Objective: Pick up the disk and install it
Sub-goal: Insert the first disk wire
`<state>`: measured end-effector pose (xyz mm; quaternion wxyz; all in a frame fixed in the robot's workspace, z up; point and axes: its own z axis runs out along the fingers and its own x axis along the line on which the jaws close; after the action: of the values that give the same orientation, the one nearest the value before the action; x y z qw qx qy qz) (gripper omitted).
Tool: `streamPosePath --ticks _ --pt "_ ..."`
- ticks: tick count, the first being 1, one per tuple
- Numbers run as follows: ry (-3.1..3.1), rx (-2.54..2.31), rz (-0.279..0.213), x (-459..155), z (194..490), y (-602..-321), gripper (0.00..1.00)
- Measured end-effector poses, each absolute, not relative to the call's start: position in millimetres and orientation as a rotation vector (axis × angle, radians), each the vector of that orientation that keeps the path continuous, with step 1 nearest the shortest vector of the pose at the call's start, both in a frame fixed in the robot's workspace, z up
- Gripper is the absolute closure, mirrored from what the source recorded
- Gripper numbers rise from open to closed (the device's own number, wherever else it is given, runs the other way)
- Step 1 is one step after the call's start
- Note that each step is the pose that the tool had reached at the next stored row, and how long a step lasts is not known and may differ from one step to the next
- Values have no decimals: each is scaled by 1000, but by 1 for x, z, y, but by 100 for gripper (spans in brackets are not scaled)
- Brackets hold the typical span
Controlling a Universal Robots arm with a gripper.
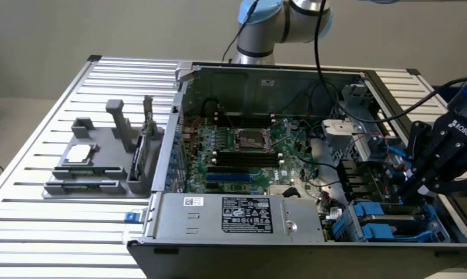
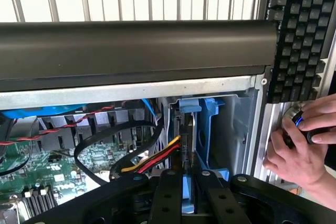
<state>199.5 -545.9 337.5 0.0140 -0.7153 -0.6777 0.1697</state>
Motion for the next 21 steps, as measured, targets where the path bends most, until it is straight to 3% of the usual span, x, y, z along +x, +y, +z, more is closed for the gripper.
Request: streamPosePath --ticks 21 --pt "-2101 -2216 551 203 332 -546 84"
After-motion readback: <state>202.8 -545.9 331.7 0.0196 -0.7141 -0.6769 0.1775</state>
